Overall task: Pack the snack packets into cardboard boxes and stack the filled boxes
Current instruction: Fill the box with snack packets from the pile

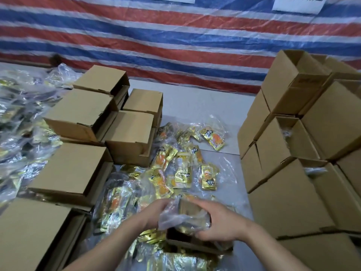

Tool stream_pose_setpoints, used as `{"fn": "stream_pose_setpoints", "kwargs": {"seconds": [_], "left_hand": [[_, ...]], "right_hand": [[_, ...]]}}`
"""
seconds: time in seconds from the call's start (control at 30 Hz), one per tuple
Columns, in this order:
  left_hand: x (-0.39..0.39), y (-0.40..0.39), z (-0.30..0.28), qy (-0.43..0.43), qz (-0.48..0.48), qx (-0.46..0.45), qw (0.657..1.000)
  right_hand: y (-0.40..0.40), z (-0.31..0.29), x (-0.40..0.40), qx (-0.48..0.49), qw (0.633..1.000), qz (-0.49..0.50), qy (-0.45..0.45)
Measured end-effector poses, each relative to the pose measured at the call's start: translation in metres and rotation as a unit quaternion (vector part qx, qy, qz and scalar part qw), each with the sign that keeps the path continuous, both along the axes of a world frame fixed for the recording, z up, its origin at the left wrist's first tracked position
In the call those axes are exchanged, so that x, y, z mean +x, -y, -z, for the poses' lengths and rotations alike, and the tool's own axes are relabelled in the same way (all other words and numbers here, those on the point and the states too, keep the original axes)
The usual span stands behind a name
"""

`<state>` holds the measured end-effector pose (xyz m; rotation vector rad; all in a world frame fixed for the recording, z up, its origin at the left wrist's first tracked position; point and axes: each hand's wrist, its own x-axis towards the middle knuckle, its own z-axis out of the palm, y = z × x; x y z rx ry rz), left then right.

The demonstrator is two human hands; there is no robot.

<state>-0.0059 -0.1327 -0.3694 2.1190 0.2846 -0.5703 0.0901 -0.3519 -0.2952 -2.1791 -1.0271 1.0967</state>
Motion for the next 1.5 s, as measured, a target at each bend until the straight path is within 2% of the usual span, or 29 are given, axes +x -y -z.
{"fn": "stream_pose_setpoints", "kwargs": {"seconds": [0.07,0.17,0.23,0.5,0.67,0.8,1.03,1.1,1.2,1.4,1.5], "left_hand": [[0.002,0.001,0.003,0.023,0.009,-0.004,1.0],[0.007,0.004,0.003,0.019,-0.029,-0.037,0.999],[0.008,0.004,0.005,0.011,-0.051,-0.058,0.997],[0.012,0.004,0.008,0.003,-0.043,-0.019,0.999],[0.016,0.004,0.014,-0.004,-0.054,-0.023,0.998],[0.016,0.005,0.016,-0.008,-0.069,-0.018,0.997],[0.016,0.011,0.019,0.017,-0.083,0.001,0.996],[0.016,0.011,0.018,0.017,-0.079,0.007,0.997],[0.014,0.011,0.019,0.015,-0.075,0.018,0.997],[0.01,0.02,0.021,0.053,-0.088,0.076,0.992],[0.011,0.024,0.02,0.051,-0.084,0.086,0.991]], "right_hand": [[0.0,0.009,0.001,-0.037,0.999,-0.033,0.01],[0.003,0.019,0.001,-0.089,0.994,-0.064,0.012],[0.002,0.024,0.0,-0.097,0.993,-0.069,-0.012],[-0.02,0.048,0.01,-0.152,0.972,-0.132,-0.117],[-0.029,0.083,-0.004,-0.188,0.977,-0.096,-0.024],[-0.038,0.11,-0.014,-0.27,0.952,-0.095,0.107],[-0.064,0.11,-0.025,-0.336,0.915,-0.122,0.189],[-0.064,0.102,-0.024,-0.342,0.92,-0.112,0.156],[-0.049,0.083,-0.018,-0.317,0.945,-0.062,0.051],[-0.042,0.069,-0.01,-0.158,0.987,-0.021,0.002],[-0.061,0.09,-0.021,-0.207,0.975,-0.056,-0.062]]}}
